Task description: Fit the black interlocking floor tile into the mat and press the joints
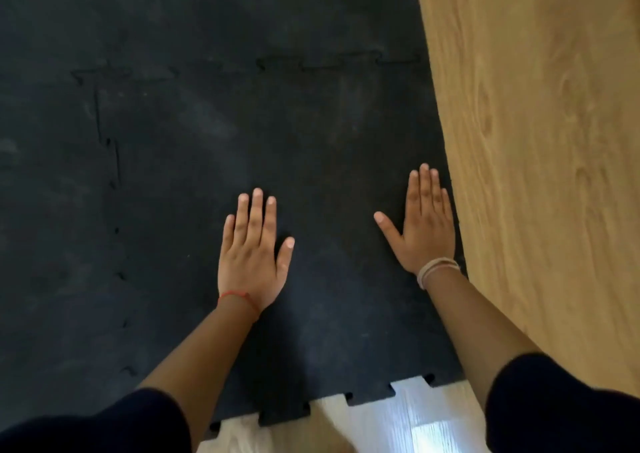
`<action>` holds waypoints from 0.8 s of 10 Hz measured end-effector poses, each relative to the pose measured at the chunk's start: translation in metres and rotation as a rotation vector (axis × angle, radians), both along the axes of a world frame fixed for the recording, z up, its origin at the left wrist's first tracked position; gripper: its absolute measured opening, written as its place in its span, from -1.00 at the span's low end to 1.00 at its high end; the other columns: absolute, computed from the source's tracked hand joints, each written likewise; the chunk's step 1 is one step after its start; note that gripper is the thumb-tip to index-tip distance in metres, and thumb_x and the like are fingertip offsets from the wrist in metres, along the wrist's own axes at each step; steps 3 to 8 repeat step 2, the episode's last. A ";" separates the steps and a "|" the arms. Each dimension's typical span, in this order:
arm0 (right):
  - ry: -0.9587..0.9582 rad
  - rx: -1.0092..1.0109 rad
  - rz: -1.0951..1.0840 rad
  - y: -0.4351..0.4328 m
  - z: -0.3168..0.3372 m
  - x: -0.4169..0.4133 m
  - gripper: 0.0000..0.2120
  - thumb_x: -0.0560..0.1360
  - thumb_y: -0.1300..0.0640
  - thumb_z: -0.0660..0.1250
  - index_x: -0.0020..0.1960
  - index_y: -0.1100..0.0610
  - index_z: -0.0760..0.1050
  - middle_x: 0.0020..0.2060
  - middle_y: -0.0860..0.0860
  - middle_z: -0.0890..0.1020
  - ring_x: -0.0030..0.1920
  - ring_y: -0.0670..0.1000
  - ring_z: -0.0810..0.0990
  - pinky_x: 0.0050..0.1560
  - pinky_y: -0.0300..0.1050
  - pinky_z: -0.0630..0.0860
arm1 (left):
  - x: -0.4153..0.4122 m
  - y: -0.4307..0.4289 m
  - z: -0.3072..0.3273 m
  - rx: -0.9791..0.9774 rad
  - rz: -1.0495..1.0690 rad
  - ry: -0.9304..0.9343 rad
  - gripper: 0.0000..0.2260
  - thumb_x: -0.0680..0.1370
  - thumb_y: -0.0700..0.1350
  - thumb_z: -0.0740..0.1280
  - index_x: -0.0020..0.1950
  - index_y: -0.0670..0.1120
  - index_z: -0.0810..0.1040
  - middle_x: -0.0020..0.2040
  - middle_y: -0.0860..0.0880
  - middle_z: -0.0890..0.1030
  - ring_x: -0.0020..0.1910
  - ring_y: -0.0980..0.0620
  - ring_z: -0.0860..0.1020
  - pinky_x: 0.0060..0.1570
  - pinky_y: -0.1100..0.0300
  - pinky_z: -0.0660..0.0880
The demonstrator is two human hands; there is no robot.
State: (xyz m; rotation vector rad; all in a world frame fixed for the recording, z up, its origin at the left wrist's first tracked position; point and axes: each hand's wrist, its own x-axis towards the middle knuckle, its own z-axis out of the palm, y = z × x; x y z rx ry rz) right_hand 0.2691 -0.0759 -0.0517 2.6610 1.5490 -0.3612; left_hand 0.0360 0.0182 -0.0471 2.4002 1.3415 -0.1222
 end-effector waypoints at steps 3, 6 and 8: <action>-0.041 -0.251 -0.025 0.002 0.038 -0.034 -0.26 0.53 -0.24 -0.16 0.45 0.27 -0.28 0.49 0.22 -0.17 0.48 0.17 -0.22 0.46 0.07 -0.17 | -0.005 0.017 0.022 -0.234 -0.066 0.045 -0.45 0.58 0.09 -0.06 0.46 -0.11 -0.21 0.52 -0.07 -0.20 0.46 0.02 -0.27 0.42 0.10 -0.25; -0.041 -0.251 -0.025 0.002 0.038 -0.034 -0.26 0.53 -0.24 -0.16 0.45 0.27 -0.28 0.49 0.22 -0.17 0.48 0.17 -0.22 0.46 0.07 -0.17 | -0.005 0.017 0.022 -0.234 -0.066 0.045 -0.45 0.58 0.09 -0.06 0.46 -0.11 -0.21 0.52 -0.07 -0.20 0.46 0.02 -0.27 0.42 0.10 -0.25; -0.041 -0.251 -0.025 0.002 0.038 -0.034 -0.26 0.53 -0.24 -0.16 0.45 0.27 -0.28 0.49 0.22 -0.17 0.48 0.17 -0.22 0.46 0.07 -0.17 | -0.005 0.017 0.022 -0.234 -0.066 0.045 -0.45 0.58 0.09 -0.06 0.46 -0.11 -0.21 0.52 -0.07 -0.20 0.46 0.02 -0.27 0.42 0.10 -0.25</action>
